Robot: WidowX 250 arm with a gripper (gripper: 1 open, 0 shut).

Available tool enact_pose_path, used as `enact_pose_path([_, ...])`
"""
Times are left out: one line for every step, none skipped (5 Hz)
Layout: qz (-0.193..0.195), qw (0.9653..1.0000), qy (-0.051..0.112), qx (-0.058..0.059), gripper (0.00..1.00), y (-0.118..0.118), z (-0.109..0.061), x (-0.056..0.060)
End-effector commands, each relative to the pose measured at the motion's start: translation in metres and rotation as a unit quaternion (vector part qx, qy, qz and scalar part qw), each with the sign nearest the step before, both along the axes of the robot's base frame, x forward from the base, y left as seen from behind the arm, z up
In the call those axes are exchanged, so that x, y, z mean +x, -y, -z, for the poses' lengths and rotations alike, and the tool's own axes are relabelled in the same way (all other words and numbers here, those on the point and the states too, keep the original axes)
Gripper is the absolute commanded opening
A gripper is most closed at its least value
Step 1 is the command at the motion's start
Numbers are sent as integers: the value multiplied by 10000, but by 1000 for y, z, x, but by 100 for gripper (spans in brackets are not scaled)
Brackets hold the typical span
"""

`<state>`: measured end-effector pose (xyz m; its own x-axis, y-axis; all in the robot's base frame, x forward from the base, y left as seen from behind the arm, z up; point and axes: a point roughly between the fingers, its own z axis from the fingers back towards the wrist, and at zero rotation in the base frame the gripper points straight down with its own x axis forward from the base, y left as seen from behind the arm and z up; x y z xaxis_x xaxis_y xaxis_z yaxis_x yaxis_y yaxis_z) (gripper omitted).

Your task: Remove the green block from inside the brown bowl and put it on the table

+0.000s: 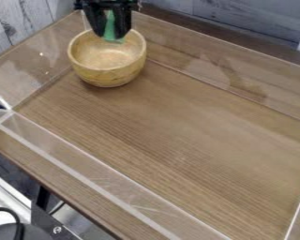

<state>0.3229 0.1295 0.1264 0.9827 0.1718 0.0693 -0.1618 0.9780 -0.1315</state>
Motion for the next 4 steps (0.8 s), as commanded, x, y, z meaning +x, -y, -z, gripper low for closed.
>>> enact_pose_path([297, 9990, 308, 141, 0, 19, -26, -8])
enact_pose_path([686, 9973, 250, 117, 0, 46, -24, -15])
enact_pose_path([1083, 9939, 192, 87, 0, 78, -17, -18])
enact_pose_path([1389, 9902, 85, 118, 0, 97, -1, -26])
